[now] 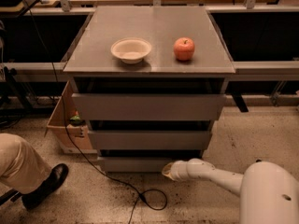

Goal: Close bottom drawer

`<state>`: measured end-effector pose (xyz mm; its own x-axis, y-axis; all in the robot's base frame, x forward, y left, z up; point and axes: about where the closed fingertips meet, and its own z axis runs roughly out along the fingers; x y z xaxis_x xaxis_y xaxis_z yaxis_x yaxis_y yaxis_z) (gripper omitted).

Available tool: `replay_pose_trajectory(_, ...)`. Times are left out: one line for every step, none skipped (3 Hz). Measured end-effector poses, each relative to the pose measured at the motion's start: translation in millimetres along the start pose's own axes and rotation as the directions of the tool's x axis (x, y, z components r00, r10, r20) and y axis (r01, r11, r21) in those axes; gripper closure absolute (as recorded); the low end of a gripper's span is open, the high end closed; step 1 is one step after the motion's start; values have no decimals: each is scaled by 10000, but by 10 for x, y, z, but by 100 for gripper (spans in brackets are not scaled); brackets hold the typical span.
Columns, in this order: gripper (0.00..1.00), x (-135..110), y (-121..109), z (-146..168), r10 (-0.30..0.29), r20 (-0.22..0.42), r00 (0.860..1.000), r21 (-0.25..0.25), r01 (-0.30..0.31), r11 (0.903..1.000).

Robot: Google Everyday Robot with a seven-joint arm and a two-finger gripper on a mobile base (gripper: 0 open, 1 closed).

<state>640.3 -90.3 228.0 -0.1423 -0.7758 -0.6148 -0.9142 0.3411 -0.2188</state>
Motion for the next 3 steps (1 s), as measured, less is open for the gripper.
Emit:
replay_pose_trajectory(100, 196, 368, -439, 152, -705, 9974, -560, -192, 9982)
replay_pose_trajectory(100, 294, 738, -839, 395, -1159, 9925, -1064, -519, 9930)
replay_pose_trajectory(100, 290, 887, -896, 363, -1224, 9918, -1302, -523, 9901)
